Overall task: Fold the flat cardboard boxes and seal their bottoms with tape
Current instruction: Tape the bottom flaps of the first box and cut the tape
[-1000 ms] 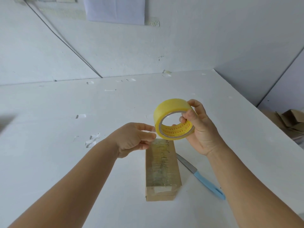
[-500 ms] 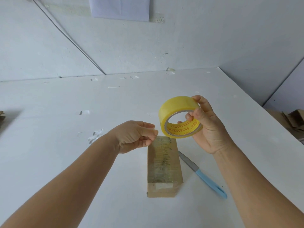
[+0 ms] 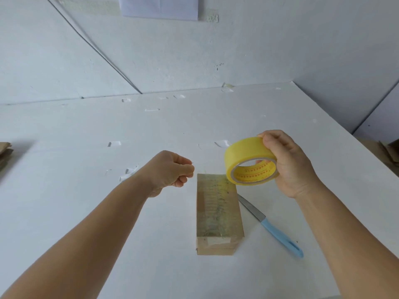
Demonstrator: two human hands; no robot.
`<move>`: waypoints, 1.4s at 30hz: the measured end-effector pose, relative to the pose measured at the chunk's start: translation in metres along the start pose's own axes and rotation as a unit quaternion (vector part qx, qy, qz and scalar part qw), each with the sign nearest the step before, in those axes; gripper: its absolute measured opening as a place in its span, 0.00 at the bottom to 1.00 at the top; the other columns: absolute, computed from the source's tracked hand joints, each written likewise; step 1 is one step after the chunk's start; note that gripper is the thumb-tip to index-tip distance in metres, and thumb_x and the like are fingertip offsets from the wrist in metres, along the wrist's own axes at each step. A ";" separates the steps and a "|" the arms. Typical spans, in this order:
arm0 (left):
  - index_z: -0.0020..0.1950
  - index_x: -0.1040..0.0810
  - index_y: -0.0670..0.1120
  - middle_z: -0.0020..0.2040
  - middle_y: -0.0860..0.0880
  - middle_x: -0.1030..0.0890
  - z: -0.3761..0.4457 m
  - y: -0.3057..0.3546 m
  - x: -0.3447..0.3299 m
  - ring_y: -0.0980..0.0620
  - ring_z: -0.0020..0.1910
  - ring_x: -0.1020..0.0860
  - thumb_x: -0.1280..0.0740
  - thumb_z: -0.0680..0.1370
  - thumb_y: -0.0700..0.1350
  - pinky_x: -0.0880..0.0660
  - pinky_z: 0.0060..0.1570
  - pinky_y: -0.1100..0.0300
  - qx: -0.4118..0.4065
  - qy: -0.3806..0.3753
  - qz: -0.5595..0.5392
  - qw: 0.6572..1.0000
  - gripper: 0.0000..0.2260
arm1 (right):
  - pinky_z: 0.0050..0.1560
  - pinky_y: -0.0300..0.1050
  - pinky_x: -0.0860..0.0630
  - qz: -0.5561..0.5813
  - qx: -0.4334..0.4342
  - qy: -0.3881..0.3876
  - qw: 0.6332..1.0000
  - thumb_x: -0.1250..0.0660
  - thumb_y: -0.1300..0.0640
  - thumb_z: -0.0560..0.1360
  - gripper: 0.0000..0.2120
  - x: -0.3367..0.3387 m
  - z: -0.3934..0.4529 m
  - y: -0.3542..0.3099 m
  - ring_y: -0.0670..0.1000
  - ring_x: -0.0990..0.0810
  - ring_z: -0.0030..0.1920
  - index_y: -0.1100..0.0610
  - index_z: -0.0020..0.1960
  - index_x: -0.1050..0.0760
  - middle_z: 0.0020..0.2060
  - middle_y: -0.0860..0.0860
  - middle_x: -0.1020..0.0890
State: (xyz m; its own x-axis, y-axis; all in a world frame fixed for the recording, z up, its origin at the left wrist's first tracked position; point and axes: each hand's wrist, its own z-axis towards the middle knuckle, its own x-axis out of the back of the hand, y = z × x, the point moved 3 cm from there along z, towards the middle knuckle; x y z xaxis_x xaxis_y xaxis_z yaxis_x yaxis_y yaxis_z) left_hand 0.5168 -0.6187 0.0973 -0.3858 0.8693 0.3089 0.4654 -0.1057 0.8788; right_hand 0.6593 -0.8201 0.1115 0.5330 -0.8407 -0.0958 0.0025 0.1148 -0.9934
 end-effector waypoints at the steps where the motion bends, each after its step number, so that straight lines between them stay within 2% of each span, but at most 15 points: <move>1: 0.45 0.21 0.40 0.35 0.46 0.21 0.001 -0.001 0.002 0.53 0.31 0.26 0.33 0.75 0.35 0.25 0.35 0.63 0.001 0.003 0.012 1.000 0.02 | 0.43 0.45 0.26 -0.022 0.006 0.000 1.000 0.33 0.51 0.69 0.05 0.003 0.000 -0.001 0.48 0.24 0.40 0.45 0.37 0.19 0.39 0.45 0.20; 4: 0.45 0.22 0.41 0.35 0.47 0.21 0.001 -0.004 0.007 0.53 0.32 0.27 0.34 0.75 0.35 0.27 0.35 0.62 0.003 0.000 0.043 0.999 0.03 | 0.45 0.41 0.29 -0.107 0.018 0.002 0.994 0.29 0.53 0.70 0.03 0.012 -0.001 -0.001 0.44 0.25 0.41 0.46 0.38 0.19 0.37 0.45 0.20; 6: 0.44 0.21 0.41 0.35 0.47 0.21 0.001 -0.005 0.008 0.53 0.32 0.27 0.34 0.75 0.35 0.28 0.34 0.62 0.003 -0.009 0.060 0.998 0.03 | 0.46 0.39 0.30 -0.148 0.020 0.004 0.989 0.30 0.58 0.73 0.07 0.017 -0.003 0.000 0.42 0.24 0.40 0.47 0.38 0.19 0.36 0.42 0.20; 8: 0.44 0.22 0.41 0.34 0.48 0.21 0.002 -0.005 0.009 0.53 0.31 0.28 0.34 0.75 0.35 0.29 0.34 0.62 0.003 -0.011 0.068 0.998 0.03 | 0.44 0.39 0.29 -0.175 0.016 0.008 0.984 0.31 0.59 0.74 0.07 0.020 -0.005 0.001 0.41 0.24 0.39 0.50 0.39 0.19 0.35 0.43 0.19; 14: 0.45 0.23 0.42 0.35 0.48 0.20 0.008 -0.009 0.013 0.52 0.32 0.28 0.34 0.75 0.36 0.29 0.34 0.61 -0.009 0.008 0.099 0.995 0.02 | 0.43 0.41 0.29 -0.278 0.002 0.006 0.961 0.29 0.55 0.72 0.05 0.027 -0.008 0.010 0.41 0.24 0.40 0.46 0.39 0.20 0.36 0.39 0.20; 20: 0.48 0.24 0.42 0.35 0.48 0.20 0.010 -0.019 0.011 0.52 0.32 0.27 0.34 0.76 0.37 0.29 0.33 0.61 -0.003 0.013 0.096 0.995 0.03 | 0.43 0.41 0.30 -0.290 -0.011 0.000 0.957 0.29 0.54 0.72 0.05 0.027 -0.009 0.017 0.40 0.25 0.40 0.45 0.39 0.20 0.35 0.36 0.21; 24: 0.49 0.25 0.42 0.36 0.48 0.19 0.013 -0.024 0.010 0.52 0.32 0.27 0.34 0.76 0.37 0.29 0.33 0.61 -0.002 0.017 0.089 0.996 0.03 | 0.43 0.43 0.29 -0.296 -0.023 0.003 0.955 0.29 0.53 0.72 0.03 0.028 -0.009 0.020 0.44 0.24 0.43 0.48 0.40 0.20 0.38 0.41 0.20; 31: 0.50 0.25 0.42 0.36 0.49 0.19 0.017 -0.033 0.006 0.52 0.32 0.27 0.34 0.76 0.38 0.29 0.33 0.61 0.001 0.012 0.084 0.996 0.03 | 0.43 0.41 0.30 -0.301 -0.040 0.002 0.953 0.30 0.53 0.72 0.02 0.028 -0.009 0.029 0.42 0.24 0.44 0.48 0.41 0.20 0.41 0.41 0.20; 37: 0.50 0.25 0.42 0.38 0.49 0.19 0.023 -0.049 -0.003 0.53 0.33 0.26 0.36 0.77 0.40 0.27 0.35 0.62 0.002 -0.002 0.088 0.996 0.03 | 0.43 0.42 0.29 -0.294 -0.065 -0.006 0.954 0.30 0.52 0.73 0.02 0.027 -0.009 0.044 0.45 0.24 0.43 0.47 0.41 0.21 0.41 0.44 0.21; 42: 0.52 0.26 0.40 0.38 0.49 0.21 0.028 -0.068 -0.022 0.52 0.35 0.25 0.35 0.78 0.41 0.25 0.39 0.60 0.030 -0.042 0.016 0.999 0.06 | 0.41 0.42 0.29 -0.262 -0.083 -0.009 0.961 0.32 0.54 0.75 0.04 0.016 -0.016 0.062 0.46 0.25 0.39 0.49 0.42 0.21 0.39 0.47 0.22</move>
State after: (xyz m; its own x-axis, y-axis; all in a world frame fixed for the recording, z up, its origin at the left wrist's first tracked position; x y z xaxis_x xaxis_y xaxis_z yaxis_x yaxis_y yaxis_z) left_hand 0.5161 -0.6176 0.0207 -0.3029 0.9033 0.3037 0.5245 -0.1080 0.8445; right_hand 0.6541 -0.8353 0.0470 0.5096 -0.7511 0.4198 0.1393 -0.4094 -0.9017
